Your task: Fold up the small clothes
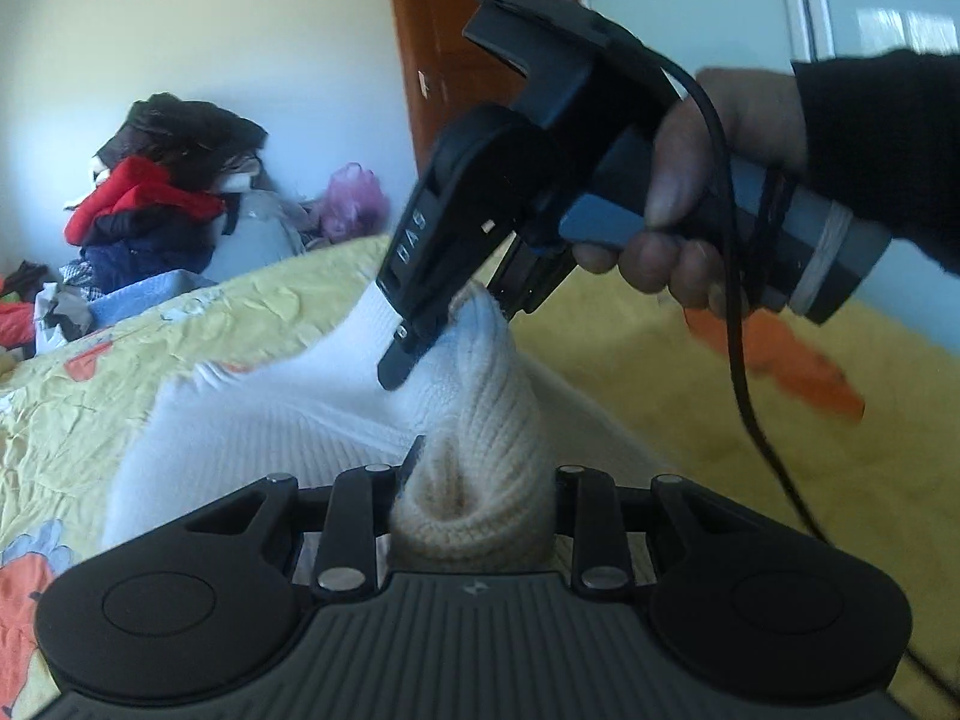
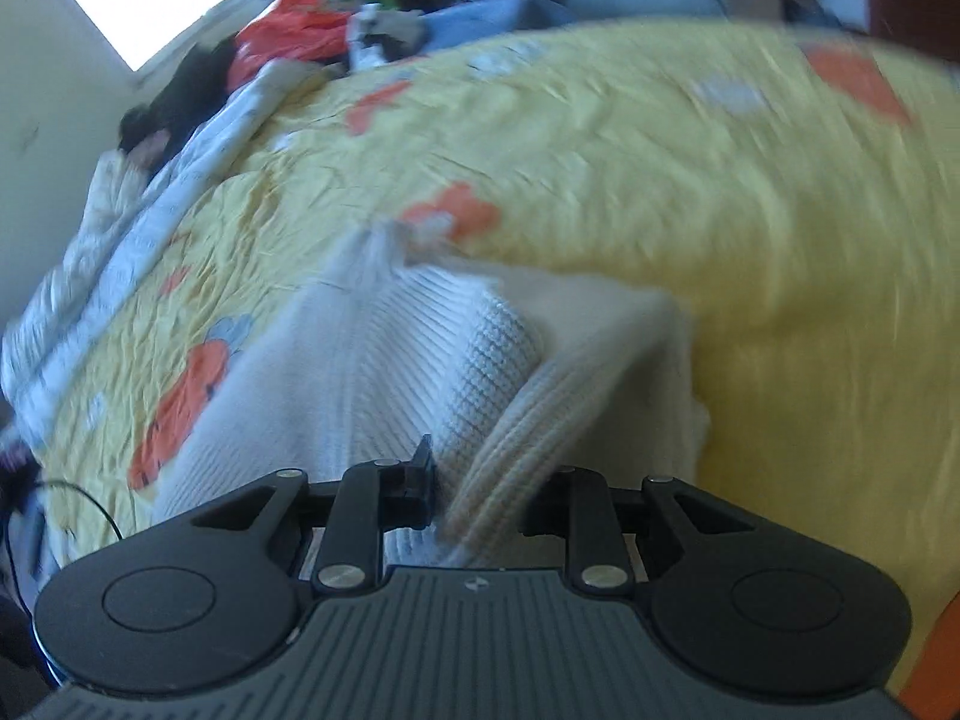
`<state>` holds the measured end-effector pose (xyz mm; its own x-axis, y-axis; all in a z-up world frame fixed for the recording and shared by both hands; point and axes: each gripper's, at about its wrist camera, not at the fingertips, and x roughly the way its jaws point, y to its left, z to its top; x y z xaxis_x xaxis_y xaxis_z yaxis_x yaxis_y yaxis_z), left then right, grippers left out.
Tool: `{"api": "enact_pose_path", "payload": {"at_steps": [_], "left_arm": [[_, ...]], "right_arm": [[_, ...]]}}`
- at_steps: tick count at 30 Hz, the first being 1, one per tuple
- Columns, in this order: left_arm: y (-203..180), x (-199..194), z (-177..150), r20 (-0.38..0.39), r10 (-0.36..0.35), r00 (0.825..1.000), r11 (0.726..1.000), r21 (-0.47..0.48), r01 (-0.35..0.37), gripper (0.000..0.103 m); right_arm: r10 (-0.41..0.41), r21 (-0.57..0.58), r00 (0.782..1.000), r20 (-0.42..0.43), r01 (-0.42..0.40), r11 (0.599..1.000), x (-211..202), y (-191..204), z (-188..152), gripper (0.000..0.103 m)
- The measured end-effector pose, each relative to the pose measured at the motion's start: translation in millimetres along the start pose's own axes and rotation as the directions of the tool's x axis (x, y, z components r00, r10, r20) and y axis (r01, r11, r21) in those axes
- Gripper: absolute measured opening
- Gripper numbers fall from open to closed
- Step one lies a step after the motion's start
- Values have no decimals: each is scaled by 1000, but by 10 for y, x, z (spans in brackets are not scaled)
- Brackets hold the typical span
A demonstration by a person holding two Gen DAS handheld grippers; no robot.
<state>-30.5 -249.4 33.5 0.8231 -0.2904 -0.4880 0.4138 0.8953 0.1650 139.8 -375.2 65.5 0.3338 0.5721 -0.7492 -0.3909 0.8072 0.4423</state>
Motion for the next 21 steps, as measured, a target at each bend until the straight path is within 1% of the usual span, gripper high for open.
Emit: {"api": "enact_pose_path", "payload": {"at_steps": [1, 2, 3, 4, 5, 6, 8, 9, 10, 12, 14, 15, 16, 19, 21], "left_arm": [[-61, 35, -40, -1, 10, 1000, 999, 40, -10, 32], [-100, 35, -65, 10, 9, 1000, 997, 74, -10, 36], [-123, 19, -94, 23, -5, 1000, 995, 104, 3, 47], [-135, -8, -122, 31, -38, 999, 990, 134, 33, 64], [-83, -63, -162, 38, -76, 996, 986, 154, 69, 70], [-66, -138, -191, 51, -101, 994, 982, 167, 92, 74], [-5, -327, -279, 98, -126, 987, 976, 190, 106, 74], [22, -410, -336, 124, -125, 984, 972, 216, 97, 74], [21, -478, -403, 147, -115, 982, 964, 255, 74, 76], [-28, -505, -505, 158, -72, 985, 934, 357, 11, 76], [-73, -443, -571, 160, -32, 987, 903, 429, -41, 76], [-97, -407, -591, 153, -29, 988, 891, 451, -44, 76], [-118, -375, -604, 145, -36, 989, 881, 471, -37, 76], [-264, -355, -623, 163, -52, 985, 850, 526, -42, 76], [-307, -321, -631, 167, -50, 985, 842, 538, -49, 78]], "right_arm": [[20, 47, 1000, 12, -20, 999, 5, -114, -35, 42], [35, 98, 999, 18, -37, 995, 7, -210, -48, 55], [47, 145, 999, 22, -49, 988, 1, -286, -50, 58], [70, 186, 997, 41, -76, 980, -27, -367, -50, 59], [82, 216, 994, 73, -96, 972, -78, -440, -48, 59], [71, 234, 992, 102, -94, 968, -122, -472, -39, 60], [17, 260, 985, 175, -63, 964, -293, -539, -40, 61], [-14, 259, 979, 205, -41, 965, -381, -544, -48, 60], [-24, 250, 972, 232, -35, 968, -460, -529, -61, 60], [19, 225, 966, 257, -79, 971, -559, -498, -76, 60], [60, 214, 967, 247, -114, 970, -552, -448, -86, 60], [69, 206, 971, 231, -119, 971, -519, -427, -73, 60], [69, 195, 975, 210, -111, 974, -466, -392, -59, 60], [47, 179, 988, 144, -73, 981, -281, -330, -30, 60], [40, 173, 994, 107, -58, 983, -152, -300, -32, 61]]}}
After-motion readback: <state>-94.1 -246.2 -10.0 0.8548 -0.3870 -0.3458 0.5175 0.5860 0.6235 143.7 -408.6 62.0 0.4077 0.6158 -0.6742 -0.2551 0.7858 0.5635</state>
